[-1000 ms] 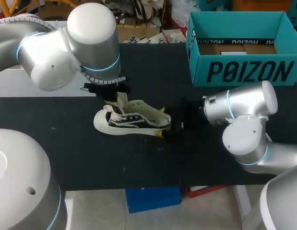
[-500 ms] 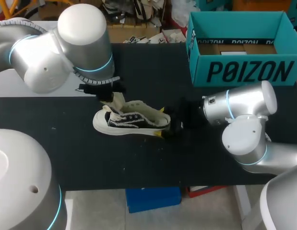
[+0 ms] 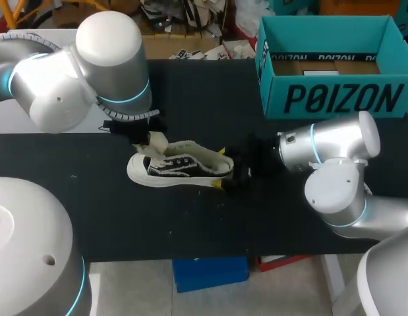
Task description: Take the shoe out of the shoebox, open the shoe tongue, remove and reinsert the insole, then place the shoe into the shoebox
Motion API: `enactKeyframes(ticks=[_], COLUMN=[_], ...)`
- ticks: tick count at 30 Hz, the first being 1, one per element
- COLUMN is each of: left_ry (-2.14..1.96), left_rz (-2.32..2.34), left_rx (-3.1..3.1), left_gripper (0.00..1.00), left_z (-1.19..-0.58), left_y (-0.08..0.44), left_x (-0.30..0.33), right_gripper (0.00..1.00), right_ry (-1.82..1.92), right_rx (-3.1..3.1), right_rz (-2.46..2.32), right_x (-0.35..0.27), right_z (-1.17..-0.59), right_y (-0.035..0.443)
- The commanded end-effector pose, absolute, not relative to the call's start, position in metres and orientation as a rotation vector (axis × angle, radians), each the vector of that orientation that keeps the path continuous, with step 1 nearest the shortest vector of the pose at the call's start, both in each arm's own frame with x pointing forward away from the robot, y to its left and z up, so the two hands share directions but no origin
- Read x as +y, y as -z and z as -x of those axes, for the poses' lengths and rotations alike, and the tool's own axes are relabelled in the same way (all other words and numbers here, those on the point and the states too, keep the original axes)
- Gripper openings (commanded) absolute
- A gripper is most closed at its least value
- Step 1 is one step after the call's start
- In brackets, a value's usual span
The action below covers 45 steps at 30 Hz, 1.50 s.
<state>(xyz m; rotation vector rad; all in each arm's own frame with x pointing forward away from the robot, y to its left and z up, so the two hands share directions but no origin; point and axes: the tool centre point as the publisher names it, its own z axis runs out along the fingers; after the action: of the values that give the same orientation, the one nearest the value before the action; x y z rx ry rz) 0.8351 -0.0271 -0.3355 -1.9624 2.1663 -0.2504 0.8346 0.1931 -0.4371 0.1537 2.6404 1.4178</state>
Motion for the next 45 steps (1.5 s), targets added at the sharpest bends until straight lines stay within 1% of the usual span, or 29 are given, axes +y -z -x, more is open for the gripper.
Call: enactKeyframes(ticks=[1,10,11,12,13,21,28,31,32,33,34,35,36,41,45], left_ry=[0.251,0.218,0.212,0.208,0.214,0.376,0.561,0.540,0.505,0.456,0.426,0.410,0.390,0.319,0.299], left_rz=[1.962,1.957,1.947,1.925,1.903,1.640,1.134,0.874,0.742,0.582,0.477,0.369,0.271,-0.154,-0.274], left_rx=[2.166,2.173,2.184,2.201,2.220,2.415,2.773,2.934,3.016,3.094,3.134,3.179,3.246,3.458,3.502], left_gripper=[0.00,0.00,0.18,0.47,1.00,1.00,1.00,1.00,0.50,0.35,0.33,0.24,0.00,0.00,0.00], left_z=[-0.835,-0.836,-0.837,-0.837,-0.838,-0.845,-0.851,-0.852,-0.851,-0.850,-0.851,-0.851,-0.851,-0.860,-0.865], left_y=[0.341,0.347,0.347,0.347,0.345,0.315,0.279,0.274,0.273,0.273,0.273,0.273,0.273,0.277,0.280], left_x=[-0.020,-0.021,-0.021,-0.022,-0.024,-0.038,-0.063,-0.073,-0.077,-0.081,-0.084,-0.088,-0.091,-0.099,-0.104], right_gripper=[0.00,0.00,0.00,0.00,0.00,0.00,0.00,0.00,0.00,0.00,0.00,0.00,0.00,0.00,0.00], right_ry=[-1.414,-1.414,-1.414,-1.414,-1.414,-1.414,-1.414,-1.414,-1.414,-1.414,-1.414,-1.414,-1.414,-1.414,-1.414], right_rx=[2.641,2.641,2.641,2.641,2.641,2.641,2.641,2.641,2.641,2.641,2.641,2.641,2.641,2.641,2.641], right_rz=[-0.159,-0.159,-0.159,-0.159,-0.159,-0.159,-0.159,-0.159,-0.159,-0.159,-0.159,-0.159,-0.159,-0.159,-0.159], right_x=[0.190,0.190,0.190,0.190,0.190,0.190,0.190,0.190,0.190,0.190,0.190,0.190,0.190,0.190,0.190], right_z=[-0.834,-0.834,-0.834,-0.834,-0.834,-0.834,-0.834,-0.834,-0.834,-0.834,-0.834,-0.834,-0.834,-0.834,-0.834], right_y=[0.442,0.442,0.442,0.442,0.442,0.442,0.442,0.442,0.442,0.442,0.442,0.442,0.442,0.442,0.442])
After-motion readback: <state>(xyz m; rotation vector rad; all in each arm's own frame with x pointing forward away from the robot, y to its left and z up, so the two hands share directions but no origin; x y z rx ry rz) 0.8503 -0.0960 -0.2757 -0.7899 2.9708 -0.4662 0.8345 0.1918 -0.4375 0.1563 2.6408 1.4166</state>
